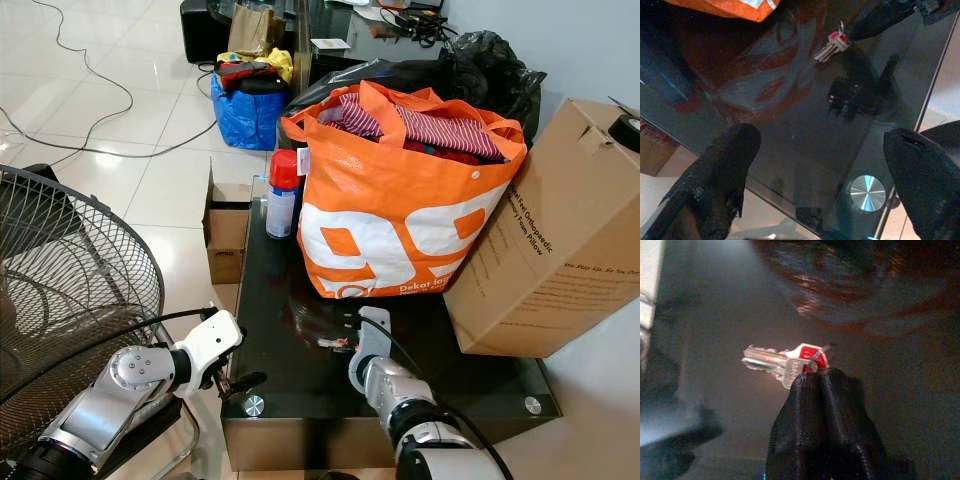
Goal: Hang keys on a hook
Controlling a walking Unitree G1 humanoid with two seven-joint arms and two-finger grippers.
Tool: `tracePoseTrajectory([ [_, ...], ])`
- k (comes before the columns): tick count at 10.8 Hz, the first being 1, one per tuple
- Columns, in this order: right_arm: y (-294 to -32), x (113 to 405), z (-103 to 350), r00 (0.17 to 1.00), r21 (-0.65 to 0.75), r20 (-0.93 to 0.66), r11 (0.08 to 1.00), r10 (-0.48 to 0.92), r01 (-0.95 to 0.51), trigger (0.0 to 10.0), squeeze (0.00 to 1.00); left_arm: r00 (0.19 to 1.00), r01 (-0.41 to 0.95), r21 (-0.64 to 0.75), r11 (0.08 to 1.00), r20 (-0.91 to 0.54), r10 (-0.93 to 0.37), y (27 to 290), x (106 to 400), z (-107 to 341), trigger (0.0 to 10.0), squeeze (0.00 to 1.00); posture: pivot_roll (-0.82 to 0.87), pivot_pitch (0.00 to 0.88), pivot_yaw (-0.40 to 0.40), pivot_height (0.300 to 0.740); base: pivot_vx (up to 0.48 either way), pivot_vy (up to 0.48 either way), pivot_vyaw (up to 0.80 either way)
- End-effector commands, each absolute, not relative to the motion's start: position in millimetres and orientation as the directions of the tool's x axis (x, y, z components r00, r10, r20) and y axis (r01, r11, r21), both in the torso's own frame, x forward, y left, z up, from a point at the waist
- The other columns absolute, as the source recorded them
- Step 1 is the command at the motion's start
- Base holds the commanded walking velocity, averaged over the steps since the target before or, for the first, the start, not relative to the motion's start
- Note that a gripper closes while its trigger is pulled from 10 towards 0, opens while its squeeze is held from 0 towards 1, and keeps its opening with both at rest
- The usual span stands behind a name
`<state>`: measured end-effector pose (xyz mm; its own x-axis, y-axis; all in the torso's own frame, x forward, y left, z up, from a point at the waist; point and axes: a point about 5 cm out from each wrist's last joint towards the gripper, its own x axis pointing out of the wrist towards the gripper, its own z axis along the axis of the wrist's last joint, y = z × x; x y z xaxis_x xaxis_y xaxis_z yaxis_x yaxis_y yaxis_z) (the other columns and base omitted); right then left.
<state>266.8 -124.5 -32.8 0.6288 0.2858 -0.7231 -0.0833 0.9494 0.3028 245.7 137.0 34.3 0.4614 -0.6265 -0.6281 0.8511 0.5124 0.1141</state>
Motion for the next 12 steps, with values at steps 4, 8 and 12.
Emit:
tracePoseTrajectory([
  [4, -158, 274, -18, 0.593, 0.229, -0.681, 0.895, 0.429, -0.384, 0.0, 0.00, 0.464, 0.855, 0.126, 0.503, -0.621, -0.632, 132, 247, 36, 10.0, 0.31, -0.03, 0.000, -0.163, 0.740, 0.000, 0.000, 0.00],
  [8, -120, 293, 3, 0.693, 0.224, -0.529, 0.868, 0.490, -0.442, 10.0, 0.50, 0.466, 0.854, 0.129, 0.504, -0.622, -0.630, 133, 247, 37, 10.0, 0.31, -0.03, 0.000, -0.160, 0.740, 0.000, 0.000, 0.00],
  [12, -85, 276, -18, 0.639, 0.059, -0.670, 0.885, 0.378, -0.462, 10.0, 1.00, 0.463, 0.856, 0.131, 0.500, -0.627, -0.627, 136, 244, 36, 10.0, 0.31, -0.02, 0.000, -0.164, 0.740, 0.000, 0.000, 0.00],
])
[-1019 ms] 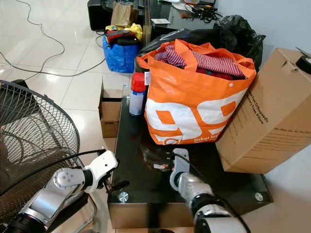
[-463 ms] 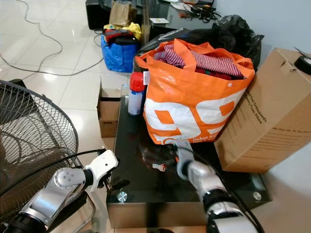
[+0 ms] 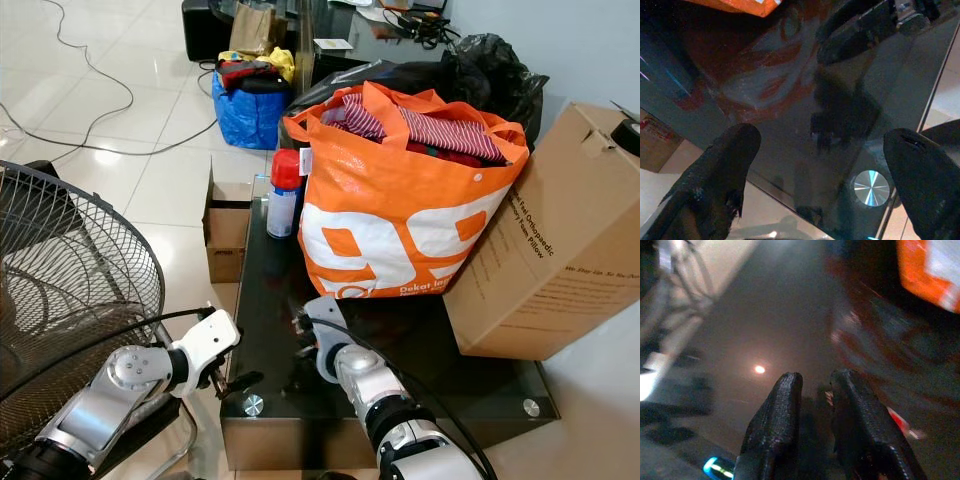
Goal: Hang keys on a hook
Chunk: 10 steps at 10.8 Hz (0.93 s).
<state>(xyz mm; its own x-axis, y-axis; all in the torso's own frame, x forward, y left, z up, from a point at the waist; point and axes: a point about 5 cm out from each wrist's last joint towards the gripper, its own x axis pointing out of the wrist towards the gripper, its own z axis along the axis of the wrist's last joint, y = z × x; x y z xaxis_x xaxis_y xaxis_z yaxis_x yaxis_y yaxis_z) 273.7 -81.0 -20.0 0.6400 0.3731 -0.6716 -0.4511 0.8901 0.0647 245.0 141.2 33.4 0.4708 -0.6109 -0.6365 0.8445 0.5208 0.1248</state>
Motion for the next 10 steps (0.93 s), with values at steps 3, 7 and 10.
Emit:
tracePoseTrajectory([
  [3, -92, 276, -22, 0.666, 0.062, -0.687, 0.937, 0.289, -0.343, 10.0, 0.00, 0.456, 0.860, 0.131, 0.493, -0.630, -0.629, 135, 243, 36, 10.0, 0.31, -0.02, 0.000, -0.158, 0.740, 0.000, 0.000, 0.00],
  [7, -86, 287, -13, 0.742, 0.229, -0.625, 0.965, 0.245, -0.125, 10.0, 0.00, 0.461, 0.860, 0.143, 0.490, -0.629, -0.626, 143, 241, 44, 10.0, 0.31, 0.03, 0.000, -0.156, 0.740, 0.000, 0.000, 0.00],
  [10, -78, 283, -16, 0.726, 0.142, -0.652, 0.976, 0.218, -0.166, 10.0, 0.00, 0.465, 0.858, 0.151, 0.491, -0.633, -0.619, 151, 238, 49, 10.0, 0.32, 0.05, 0.000, -0.143, 0.740, 0.000, 0.000, 0.00],
])
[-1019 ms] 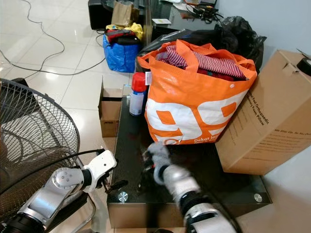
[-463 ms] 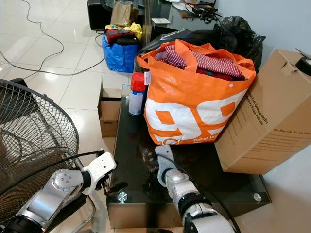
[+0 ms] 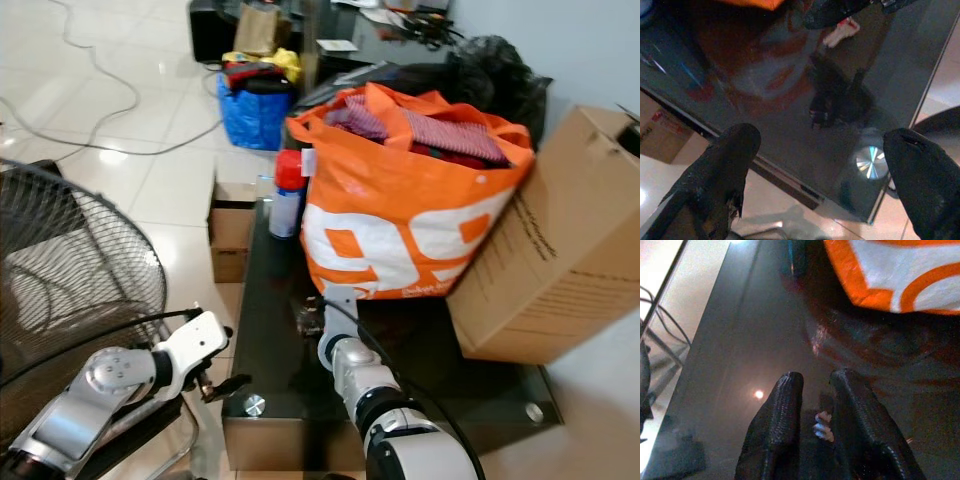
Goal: Hang keys on a hook
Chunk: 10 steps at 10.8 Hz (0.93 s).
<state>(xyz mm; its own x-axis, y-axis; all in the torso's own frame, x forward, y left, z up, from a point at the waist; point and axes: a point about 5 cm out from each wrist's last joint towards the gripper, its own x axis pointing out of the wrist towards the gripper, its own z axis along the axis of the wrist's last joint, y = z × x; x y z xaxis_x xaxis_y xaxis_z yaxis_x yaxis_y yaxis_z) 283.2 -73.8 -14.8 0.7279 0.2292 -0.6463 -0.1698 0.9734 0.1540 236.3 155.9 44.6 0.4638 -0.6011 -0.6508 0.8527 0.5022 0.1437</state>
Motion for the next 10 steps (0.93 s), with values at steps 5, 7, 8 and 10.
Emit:
tracePoseTrajectory([
  [5, -75, 272, -26, 0.695, 0.114, -0.701, 0.987, 0.159, -0.111, 10.0, 0.00, 0.445, 0.870, 0.147, 0.471, -0.645, -0.620, 156, 231, 56, 10.0, 0.32, 0.06, 0.045, -0.113, 0.740, 0.000, 0.000, 0.00],
  [7, -76, 269, -29, 0.681, 0.130, -0.715, 0.988, 0.155, -0.088, 10.0, 0.00, 0.430, 0.877, 0.142, 0.459, -0.660, -0.617, 159, 227, 57, 10.0, 0.32, 0.07, 0.062, -0.102, 0.740, 0.000, 0.000, 0.00],
  [8, -76, 264, -33, 0.661, 0.130, -0.732, 0.986, 0.168, -0.106, 10.0, 0.00, 0.424, 0.880, 0.141, 0.454, -0.665, -0.615, 160, 227, 58, 10.0, 0.32, 0.07, 0.074, -0.092, 0.740, 0.000, 0.000, 0.00],
  [10, -80, 258, -38, 0.625, 0.140, -0.747, 0.973, 0.226, -0.185, 10.0, 0.00, 0.414, 0.885, 0.138, 0.445, -0.672, -0.614, 160, 227, 58, 10.0, 0.31, 0.07, 0.069, -0.090, 0.740, 0.000, 0.000, 0.00],
])
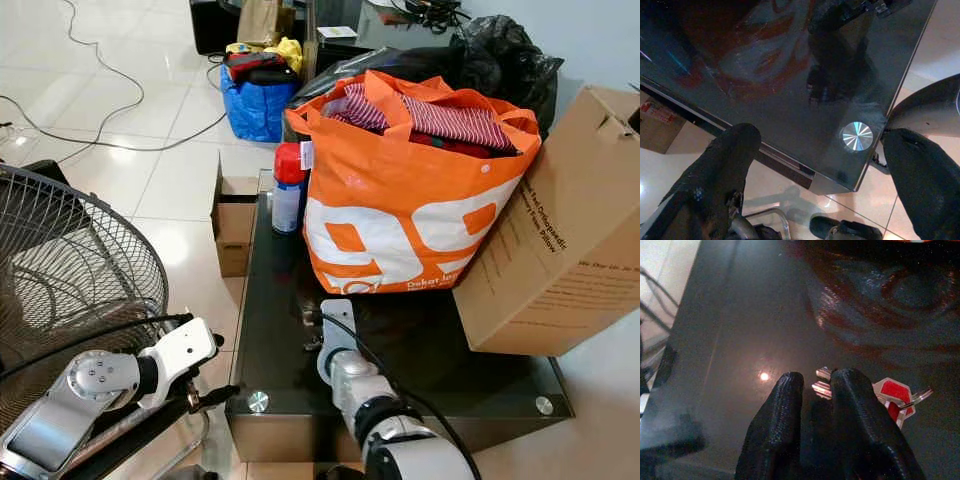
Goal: Hang keys on a hook
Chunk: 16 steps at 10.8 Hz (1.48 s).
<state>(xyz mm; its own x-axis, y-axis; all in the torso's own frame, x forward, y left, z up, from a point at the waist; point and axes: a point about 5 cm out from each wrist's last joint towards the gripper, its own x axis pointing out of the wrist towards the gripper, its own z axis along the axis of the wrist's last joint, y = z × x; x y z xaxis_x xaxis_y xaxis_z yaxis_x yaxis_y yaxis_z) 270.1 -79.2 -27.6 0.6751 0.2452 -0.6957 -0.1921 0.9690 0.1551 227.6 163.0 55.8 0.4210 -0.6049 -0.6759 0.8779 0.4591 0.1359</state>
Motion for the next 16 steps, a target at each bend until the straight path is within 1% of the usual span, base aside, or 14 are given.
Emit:
tracePoseTrajectory([
  [1, -84, 257, -39, 0.613, 0.181, -0.743, 0.962, 0.269, -0.204, 10.0, 0.00, 0.417, 0.884, 0.142, 0.446, -0.671, -0.613, 160, 229, 58, 10.0, 0.32, 0.07, 0.054, -0.092, 0.740, 0.000, 0.000, 0.00],
  [2, -93, 254, -41, 0.587, 0.229, -0.727, 0.932, 0.356, -0.281, 10.0, 0.00, 0.424, 0.881, 0.146, 0.450, -0.667, -0.613, 158, 232, 58, 10.0, 0.32, 0.06, 0.038, -0.097, 0.740, 0.000, 0.000, 0.00],
  [3, -97, 253, -41, 0.573, 0.238, -0.724, 0.919, 0.384, -0.314, 10.0, 0.00, 0.425, 0.880, 0.146, 0.451, -0.666, -0.613, 158, 234, 58, 10.0, 0.32, 0.06, 0.022, -0.102, 0.740, 0.000, 0.000, 0.00],
  [5, -118, 247, -42, 0.503, 0.263, -0.710, 0.848, 0.493, -0.459, 10.0, 0.00, 0.431, 0.878, 0.148, 0.456, -0.660, -0.615, 153, 237, 57, 10.0, 0.32, 0.05, 0.000, -0.108, 0.740, 0.000, 0.000, 0.00],
  [6, -128, 247, -40, 0.482, 0.250, -0.709, 0.823, 0.514, -0.510, 10.0, 0.00, 0.432, 0.877, 0.149, 0.456, -0.658, -0.616, 152, 238, 56, 10.0, 0.31, 0.05, 0.000, -0.111, 0.740, 0.000, 0.000, 0.00],
  [7, -134, 247, -39, 0.480, 0.236, -0.710, 0.816, 0.515, -0.527, 10.0, 0.00, 0.435, 0.876, 0.150, 0.458, -0.656, -0.617, 151, 239, 56, 10.0, 0.32, 0.04, 0.000, -0.114, 0.740, 0.000, 0.000, 0.00],
  [8, -149, 251, -34, 0.491, 0.208, -0.706, 0.812, 0.510, -0.545, 10.0, 0.00, 0.440, 0.874, 0.152, 0.462, -0.651, -0.619, 149, 240, 55, 10.0, 0.31, 0.04, 0.000, -0.118, 0.740, 0.000, 0.000, 0.00],
  [10, -149, 261, -15, 0.525, 0.296, -0.596, 0.774, 0.608, -0.561, 10.0, 0.00, 0.442, 0.873, 0.152, 0.464, -0.650, -0.619, 148, 241, 54, 10.0, 0.31, 0.04, 0.000, -0.125, 0.740, 0.000, 0.000, 0.00],
  [11, -149, 262, -9, 0.528, 0.318, -0.556, 0.752, 0.641, -0.577, 10.0, 0.00, 0.441, 0.874, 0.152, 0.463, -0.649, -0.620, 146, 242, 53, 10.0, 0.31, 0.03, 0.000, -0.130, 0.740, 0.000, 0.000, 0.00],
  [12, -150, 262, -7, 0.539, 0.311, -0.546, 0.752, 0.642, -0.581, 10.0, 0.00, 0.440, 0.874, 0.151, 0.461, -0.647, -0.622, 145, 242, 52, 10.0, 0.32, 0.03, 0.000, -0.130, 0.740, 0.000, 0.000, 0.00],
  [13, -153, 263, -2, 0.575, 0.313, -0.524, 0.770, 0.628, -0.555, 10.0, 0.97, 0.436, 0.877, 0.148, 0.457, -0.645, -0.628, 142, 243, 51, 10.0, 0.31, 0.02, 0.000, -0.136, 0.740, 0.000, 0.000, 0.00],
  [14, -166, 270, -2, 0.697, 0.247, -0.564, 0.896, 0.443, -0.370, 10.0, 1.00, 0.424, 0.884, 0.140, 0.446, -0.644, -0.637, 138, 244, 48, 10.0, 0.31, 0.01, 0.000, -0.138, 0.740, 0.000, 0.000, 0.00],
  [15, -173, 269, -6, 0.734, 0.218, -0.595, 0.945, 0.327, -0.244, 10.0, 1.00, 0.416, 0.888, 0.136, 0.439, -0.644, -0.642, 135, 244, 47, 10.0, 0.32, 0.01, 0.000, -0.140, 0.740, 0.000, 0.000, 0.00],
  [16, -174, 262, -10, 0.742, 0.197, -0.614, 0.963, 0.268, -0.185, 10.0, 1.00, 0.410, 0.892, 0.133, 0.432, -0.640, -0.650, 131, 244, 46, 10.0, 0.31, 0.00, 0.000, -0.143, 0.740, 0.000, 0.000, 0.00],
])
